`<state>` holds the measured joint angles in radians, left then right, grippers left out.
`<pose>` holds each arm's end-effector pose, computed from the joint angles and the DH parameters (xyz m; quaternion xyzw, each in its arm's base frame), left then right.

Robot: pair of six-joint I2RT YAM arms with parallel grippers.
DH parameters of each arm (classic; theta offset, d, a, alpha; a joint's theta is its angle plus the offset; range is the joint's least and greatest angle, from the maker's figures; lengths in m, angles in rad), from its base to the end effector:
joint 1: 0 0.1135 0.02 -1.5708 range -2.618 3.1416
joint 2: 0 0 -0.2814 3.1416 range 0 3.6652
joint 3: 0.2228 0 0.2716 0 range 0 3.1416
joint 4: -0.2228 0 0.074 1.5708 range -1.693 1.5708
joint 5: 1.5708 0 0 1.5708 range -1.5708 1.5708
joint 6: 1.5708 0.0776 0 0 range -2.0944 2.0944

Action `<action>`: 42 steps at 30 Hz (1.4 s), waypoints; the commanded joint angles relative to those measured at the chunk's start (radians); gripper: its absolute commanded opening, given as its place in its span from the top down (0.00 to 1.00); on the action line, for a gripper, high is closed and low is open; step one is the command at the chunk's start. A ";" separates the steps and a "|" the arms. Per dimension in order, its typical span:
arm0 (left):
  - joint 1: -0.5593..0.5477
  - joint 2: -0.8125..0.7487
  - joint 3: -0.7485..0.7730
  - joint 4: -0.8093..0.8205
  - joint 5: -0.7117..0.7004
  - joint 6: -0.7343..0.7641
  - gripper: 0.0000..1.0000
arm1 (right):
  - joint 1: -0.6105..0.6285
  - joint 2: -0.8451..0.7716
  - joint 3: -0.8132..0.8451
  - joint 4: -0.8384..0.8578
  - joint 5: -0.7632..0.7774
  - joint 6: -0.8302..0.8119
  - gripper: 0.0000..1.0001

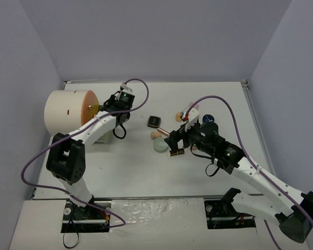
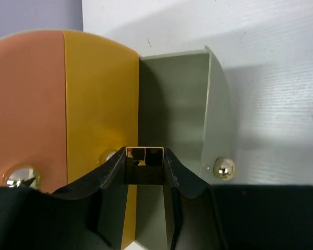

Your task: Organize the makeup

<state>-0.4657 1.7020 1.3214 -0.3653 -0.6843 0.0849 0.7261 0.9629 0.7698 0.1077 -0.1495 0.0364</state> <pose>0.4005 -0.1464 0.2588 0.1052 0.8671 0.2304 0.4290 0.2024 0.1952 0.3397 -0.2959 0.6743 0.3020 0.6055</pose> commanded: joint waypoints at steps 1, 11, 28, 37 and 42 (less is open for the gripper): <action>0.013 0.038 0.133 0.012 -0.055 0.004 1.00 | -0.009 -0.037 0.000 0.054 0.029 0.002 0.00; 0.038 0.159 0.152 -0.042 -0.042 -0.037 0.79 | -0.011 -0.035 0.000 0.027 0.055 0.006 0.00; 0.046 0.116 0.156 -0.092 0.009 -0.073 0.45 | -0.017 0.030 0.002 -0.061 0.222 0.101 0.00; 0.024 -0.048 0.238 -0.182 0.092 -0.119 0.27 | -0.017 0.102 -0.004 -0.097 0.251 0.174 0.00; 0.019 -0.126 0.271 -0.223 0.168 -0.156 0.27 | -0.016 0.113 -0.009 -0.098 0.260 0.214 0.00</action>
<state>-0.4426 1.6774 1.5280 -0.5338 -0.5827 -0.0202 0.7139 1.0668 0.7601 -0.0290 0.0723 0.1981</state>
